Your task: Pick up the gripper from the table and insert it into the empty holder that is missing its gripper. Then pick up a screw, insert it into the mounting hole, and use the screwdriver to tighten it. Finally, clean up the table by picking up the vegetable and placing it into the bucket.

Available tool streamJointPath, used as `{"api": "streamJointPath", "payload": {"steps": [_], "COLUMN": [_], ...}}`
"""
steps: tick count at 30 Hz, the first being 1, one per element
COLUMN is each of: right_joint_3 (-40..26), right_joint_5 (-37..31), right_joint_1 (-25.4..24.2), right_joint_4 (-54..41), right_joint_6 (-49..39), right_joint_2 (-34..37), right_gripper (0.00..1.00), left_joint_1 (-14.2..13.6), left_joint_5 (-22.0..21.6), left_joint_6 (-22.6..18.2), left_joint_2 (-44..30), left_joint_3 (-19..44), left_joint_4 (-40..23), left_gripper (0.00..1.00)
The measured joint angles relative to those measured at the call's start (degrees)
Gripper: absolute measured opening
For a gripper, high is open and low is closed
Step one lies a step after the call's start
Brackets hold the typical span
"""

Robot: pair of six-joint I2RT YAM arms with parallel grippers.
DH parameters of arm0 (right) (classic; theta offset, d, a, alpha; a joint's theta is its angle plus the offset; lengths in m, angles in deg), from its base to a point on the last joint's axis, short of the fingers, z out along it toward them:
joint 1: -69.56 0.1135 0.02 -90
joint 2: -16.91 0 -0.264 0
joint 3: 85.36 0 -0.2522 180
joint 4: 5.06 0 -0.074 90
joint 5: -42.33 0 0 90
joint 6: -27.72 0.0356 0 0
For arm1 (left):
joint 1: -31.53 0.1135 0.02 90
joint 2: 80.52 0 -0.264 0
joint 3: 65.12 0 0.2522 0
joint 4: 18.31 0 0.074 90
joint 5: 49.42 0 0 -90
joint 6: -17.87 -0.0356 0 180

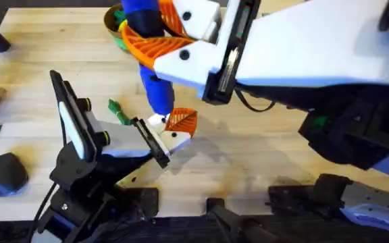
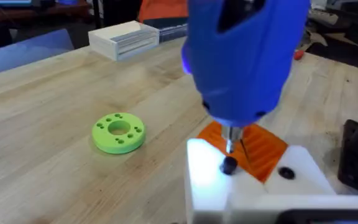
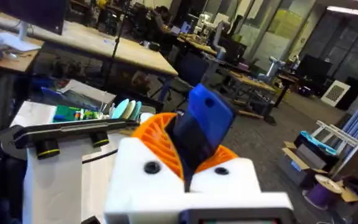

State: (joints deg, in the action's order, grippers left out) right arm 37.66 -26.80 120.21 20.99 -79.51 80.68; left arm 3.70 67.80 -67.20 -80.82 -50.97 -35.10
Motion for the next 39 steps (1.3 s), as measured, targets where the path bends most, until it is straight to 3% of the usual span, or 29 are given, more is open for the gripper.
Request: {"api": "streamJointPath", "payload": {"steps": [39], "right_joint_3": [0.00], "right_joint_5": [0.02], "right_joint_1": [1.09], "right_joint_4": [1.22], "right_joint_6": [0.04], "right_joint_2": [1.45], "right_gripper": [0.006], "left_joint_1": [0.00], "left_joint_5": [-0.02], "left_joint_6": [0.00], "left_joint_2": [-0.02], "left_joint_3": [0.00], "left_joint_4": [0.00], "left_gripper": [0.004]}}
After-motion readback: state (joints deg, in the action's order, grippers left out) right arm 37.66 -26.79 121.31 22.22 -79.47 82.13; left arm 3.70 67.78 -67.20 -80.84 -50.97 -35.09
